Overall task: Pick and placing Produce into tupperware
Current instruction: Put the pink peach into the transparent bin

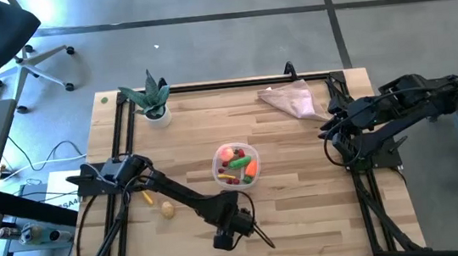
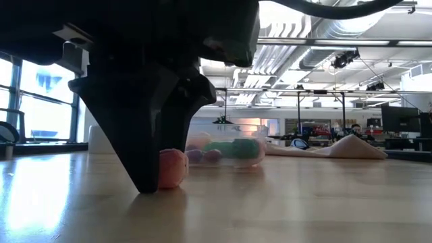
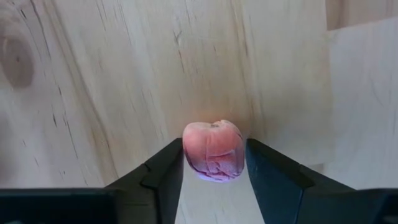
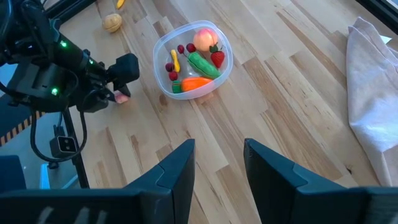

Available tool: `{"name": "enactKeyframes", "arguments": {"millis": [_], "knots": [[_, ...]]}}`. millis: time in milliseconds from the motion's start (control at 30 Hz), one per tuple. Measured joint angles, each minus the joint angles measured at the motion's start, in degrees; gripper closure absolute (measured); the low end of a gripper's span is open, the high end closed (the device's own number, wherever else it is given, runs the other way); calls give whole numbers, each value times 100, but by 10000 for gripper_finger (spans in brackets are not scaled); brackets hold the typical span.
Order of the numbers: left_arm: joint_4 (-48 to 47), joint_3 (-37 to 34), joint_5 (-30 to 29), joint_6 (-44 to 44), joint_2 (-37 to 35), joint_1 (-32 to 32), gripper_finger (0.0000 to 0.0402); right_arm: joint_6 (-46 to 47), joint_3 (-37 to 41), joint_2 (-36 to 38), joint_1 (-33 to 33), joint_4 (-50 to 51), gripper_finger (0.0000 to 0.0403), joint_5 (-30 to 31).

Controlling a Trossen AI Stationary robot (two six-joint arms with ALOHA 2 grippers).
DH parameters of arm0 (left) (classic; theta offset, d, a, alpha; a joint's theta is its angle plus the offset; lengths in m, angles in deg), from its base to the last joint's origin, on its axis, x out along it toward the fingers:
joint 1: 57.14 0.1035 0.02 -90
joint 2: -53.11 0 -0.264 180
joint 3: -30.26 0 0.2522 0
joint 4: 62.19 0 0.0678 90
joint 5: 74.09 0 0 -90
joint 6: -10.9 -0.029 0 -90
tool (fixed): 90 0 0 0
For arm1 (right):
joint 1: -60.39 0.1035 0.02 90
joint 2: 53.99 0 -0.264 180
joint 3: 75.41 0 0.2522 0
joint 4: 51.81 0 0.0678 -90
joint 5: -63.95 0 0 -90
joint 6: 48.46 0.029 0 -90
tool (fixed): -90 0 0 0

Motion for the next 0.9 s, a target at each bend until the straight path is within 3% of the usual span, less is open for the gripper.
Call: {"name": "enactKeyframes", "arguments": {"millis": [900], "knots": [[116,13,189,739,9,181,236,-1,2,0,0,0,272,-2]]}}
